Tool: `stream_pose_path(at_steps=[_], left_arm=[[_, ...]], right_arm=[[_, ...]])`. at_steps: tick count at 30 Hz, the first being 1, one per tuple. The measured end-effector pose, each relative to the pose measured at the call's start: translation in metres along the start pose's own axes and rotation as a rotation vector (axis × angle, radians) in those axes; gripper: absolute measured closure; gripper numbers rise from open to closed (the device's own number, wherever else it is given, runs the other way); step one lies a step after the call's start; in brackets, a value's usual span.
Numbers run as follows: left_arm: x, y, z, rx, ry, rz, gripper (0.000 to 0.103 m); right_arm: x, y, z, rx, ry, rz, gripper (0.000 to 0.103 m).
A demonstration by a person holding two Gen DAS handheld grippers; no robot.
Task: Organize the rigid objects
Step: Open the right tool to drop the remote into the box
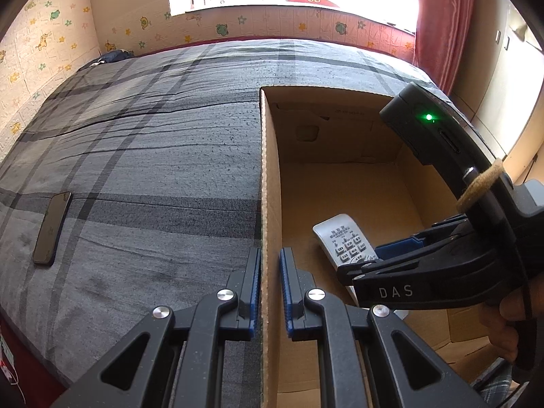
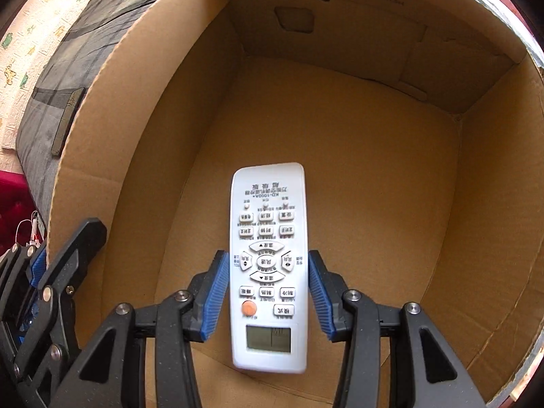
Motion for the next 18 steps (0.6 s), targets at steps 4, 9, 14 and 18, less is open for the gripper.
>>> stream_pose_path(at_steps=[4, 9, 14, 18], left_arm=[[0.0, 0.001, 0.0, 0.002, 0.003, -0.001, 0.091], [0.0, 0.002, 0.0, -0.001, 0.002, -0.002, 0.091], [0.0, 0.001, -0.001, -0.004, -0.001, 0.0, 0.091], [0.0, 0.002, -0.001, -0.002, 0.0, 0.0, 0.091]], right_arm=[[-0.003, 0.001, 0.0, 0.005, -0.004, 0.009, 0.051], [-0.018, -0.004, 0.0, 0.017, 0.012, 0.054, 0.028], [-0.038, -0.017, 0.007, 0.05, -0.008, 0.165, 0.015], [-0.061, -0.028, 0.005, 0.045, -0.004, 0.226, 0.008]])
Point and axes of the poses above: each gripper's, at about its wrist camera, not at the fingertips, and x roughly the way its jaws point, z to its right, y to its top, the point moved 3 cm from there along x, roughly the way its jaws point, and after that the axes turned 14 degrees about -z, right-handed, at the moved point
